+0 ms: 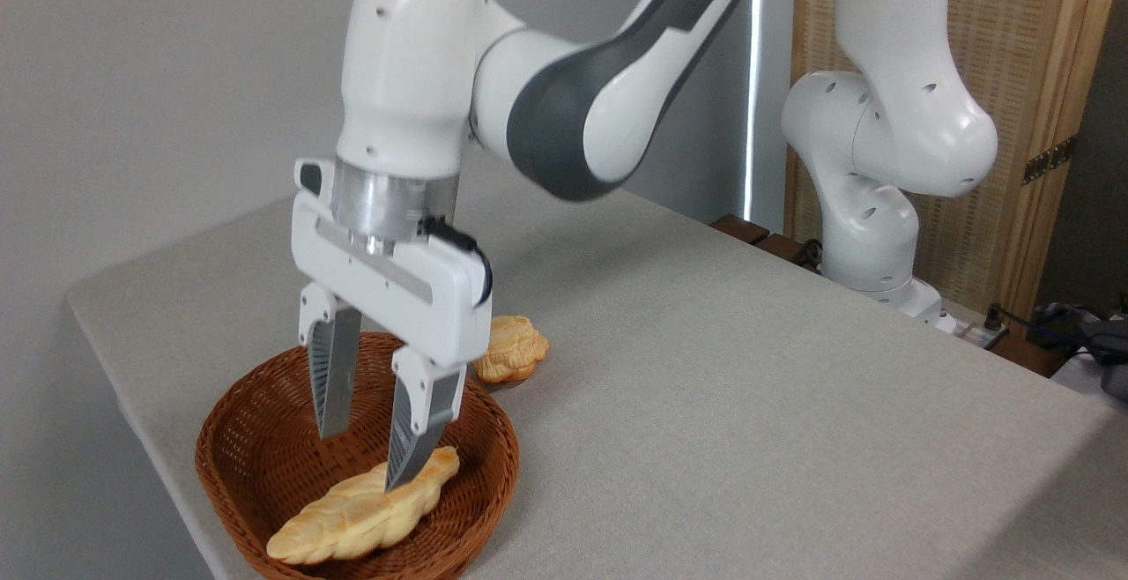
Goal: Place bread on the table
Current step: 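Lower the open gripper into the basket around the braided loaf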
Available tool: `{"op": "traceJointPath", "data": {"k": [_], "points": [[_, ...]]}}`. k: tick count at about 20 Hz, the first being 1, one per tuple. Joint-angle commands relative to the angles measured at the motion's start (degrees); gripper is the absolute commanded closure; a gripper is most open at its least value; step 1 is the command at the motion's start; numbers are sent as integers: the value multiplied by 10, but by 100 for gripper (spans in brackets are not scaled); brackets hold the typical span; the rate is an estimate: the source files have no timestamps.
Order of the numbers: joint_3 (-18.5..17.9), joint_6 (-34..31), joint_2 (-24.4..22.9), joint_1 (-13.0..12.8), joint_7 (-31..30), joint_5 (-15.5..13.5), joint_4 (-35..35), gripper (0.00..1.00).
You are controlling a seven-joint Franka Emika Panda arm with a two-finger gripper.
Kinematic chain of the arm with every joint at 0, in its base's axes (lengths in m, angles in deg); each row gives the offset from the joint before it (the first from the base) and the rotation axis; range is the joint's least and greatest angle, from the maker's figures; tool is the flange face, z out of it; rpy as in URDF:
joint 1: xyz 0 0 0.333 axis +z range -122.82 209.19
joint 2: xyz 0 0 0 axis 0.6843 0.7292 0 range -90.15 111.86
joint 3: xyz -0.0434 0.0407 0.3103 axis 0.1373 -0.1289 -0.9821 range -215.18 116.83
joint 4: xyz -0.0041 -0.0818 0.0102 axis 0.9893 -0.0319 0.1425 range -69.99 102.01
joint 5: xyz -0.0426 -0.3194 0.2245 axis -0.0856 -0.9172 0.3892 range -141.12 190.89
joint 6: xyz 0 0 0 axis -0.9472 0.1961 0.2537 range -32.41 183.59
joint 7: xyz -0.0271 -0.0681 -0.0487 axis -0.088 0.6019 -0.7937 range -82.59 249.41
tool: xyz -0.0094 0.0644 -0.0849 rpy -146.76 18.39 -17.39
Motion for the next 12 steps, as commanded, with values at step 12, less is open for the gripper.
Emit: {"op": "traceJointPath", "data": {"k": [12], "points": [[-9, 45, 41, -7, -2, 0, -6, 0]]}}
